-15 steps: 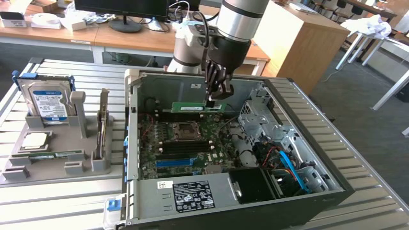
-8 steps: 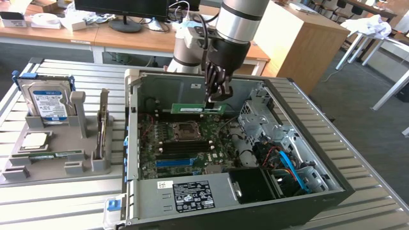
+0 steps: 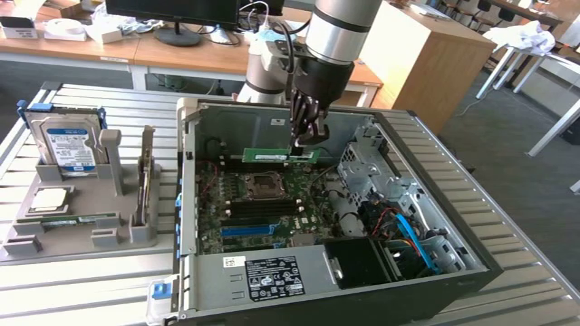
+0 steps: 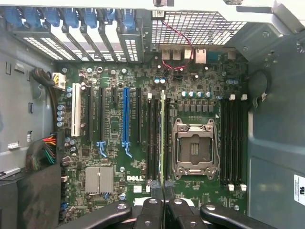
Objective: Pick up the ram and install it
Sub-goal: 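Pick up the ram and move it above insertion slot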
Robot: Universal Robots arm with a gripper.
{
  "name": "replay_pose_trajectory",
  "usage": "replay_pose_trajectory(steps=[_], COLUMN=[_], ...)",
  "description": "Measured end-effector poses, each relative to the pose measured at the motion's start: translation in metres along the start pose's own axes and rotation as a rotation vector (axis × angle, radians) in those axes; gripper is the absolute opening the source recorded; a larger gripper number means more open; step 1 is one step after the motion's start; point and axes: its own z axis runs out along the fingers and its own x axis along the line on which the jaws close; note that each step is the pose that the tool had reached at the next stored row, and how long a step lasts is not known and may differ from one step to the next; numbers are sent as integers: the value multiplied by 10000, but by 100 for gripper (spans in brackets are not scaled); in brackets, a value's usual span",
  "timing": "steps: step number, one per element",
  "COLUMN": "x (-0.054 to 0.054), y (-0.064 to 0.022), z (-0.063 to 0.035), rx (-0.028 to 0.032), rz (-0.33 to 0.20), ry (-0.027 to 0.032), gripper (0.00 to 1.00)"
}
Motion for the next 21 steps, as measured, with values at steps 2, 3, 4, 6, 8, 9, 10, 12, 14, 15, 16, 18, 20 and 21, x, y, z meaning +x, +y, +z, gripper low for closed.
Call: replay_pose_trajectory(steps=[2, 3, 4, 6, 8, 9, 10, 12, 14, 15, 16, 18, 20, 21], x=[0, 0, 0, 3, 5, 5, 6, 7, 7, 7, 7, 7, 8, 8], y=[0, 0, 0, 0, 0, 0, 0, 0, 2, 2, 2, 2, 2, 2], z=[1, 2, 6, 13, 24, 32, 43, 61, 76, 83, 89, 94, 95, 95], rx=[1, 1, 2, 1, 2, 2, 2, 2, 1, 2, 1, 1, 1, 1], rz=[0, 0, 0, 1, 1, 0, -1, -2, 0, -1, -1, -1, 0, 0], ry=[-2, -2, -5, -3, -3, -2, -3, -3, -2, -2, -2, -1, -1, -1], gripper=[11, 11, 11, 11, 11, 11, 11, 11, 11, 11, 11, 11, 11, 11])
